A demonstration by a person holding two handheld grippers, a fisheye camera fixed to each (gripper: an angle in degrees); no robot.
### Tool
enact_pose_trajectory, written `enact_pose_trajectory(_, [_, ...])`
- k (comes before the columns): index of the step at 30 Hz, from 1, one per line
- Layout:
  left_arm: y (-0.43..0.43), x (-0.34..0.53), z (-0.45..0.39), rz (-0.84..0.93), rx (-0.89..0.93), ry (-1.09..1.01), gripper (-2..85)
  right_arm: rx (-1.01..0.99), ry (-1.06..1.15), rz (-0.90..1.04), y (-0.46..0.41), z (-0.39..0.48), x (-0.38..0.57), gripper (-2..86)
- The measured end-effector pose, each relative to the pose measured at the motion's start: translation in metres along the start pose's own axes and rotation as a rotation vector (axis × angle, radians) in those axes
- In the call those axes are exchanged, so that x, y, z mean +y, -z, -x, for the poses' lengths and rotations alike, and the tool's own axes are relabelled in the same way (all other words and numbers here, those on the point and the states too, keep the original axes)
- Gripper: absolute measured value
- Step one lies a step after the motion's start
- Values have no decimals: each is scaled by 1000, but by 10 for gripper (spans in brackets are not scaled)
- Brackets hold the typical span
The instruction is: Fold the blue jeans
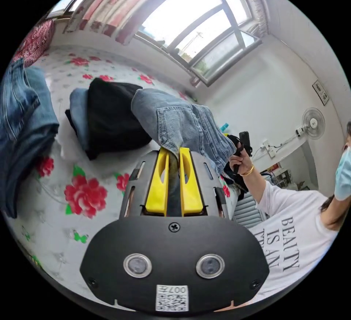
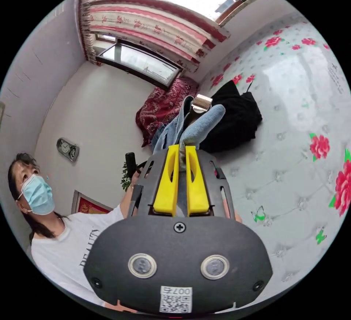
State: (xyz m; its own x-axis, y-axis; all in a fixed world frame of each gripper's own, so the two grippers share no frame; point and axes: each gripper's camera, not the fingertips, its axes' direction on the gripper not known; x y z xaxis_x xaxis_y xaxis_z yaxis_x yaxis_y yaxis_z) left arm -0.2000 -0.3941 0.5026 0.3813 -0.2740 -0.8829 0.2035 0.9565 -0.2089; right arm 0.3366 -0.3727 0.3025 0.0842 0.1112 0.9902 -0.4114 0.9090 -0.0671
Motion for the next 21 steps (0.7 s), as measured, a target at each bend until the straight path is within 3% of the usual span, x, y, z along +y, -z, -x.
enact_pose_trajectory(2, [6,-50,25,-59,-210,37,68,161,46,-40,-42,15,-57,3])
enact_pose_trajectory(5, [3,-38,53,-82,-465,171,80,301,39,-13,-87,14,-64,0])
enact_pose_trajectory(9, [-27,70,46,-69,-474,98,73,340,187,185,-126,12,19,0])
enact_pose_trajectory(14, [-98,273,10,358,-584,125,43,672,272,632,-139,-9,244,-3])
enact_pose_trajectory(17, [-112,331,-39,479,-553,100,35,703,266,801,-117,9,343,-3])
enact_pose_trajectory(21, [-152,348,-87,600,-480,-47,32,721,212,910,-108,20,409,-3])
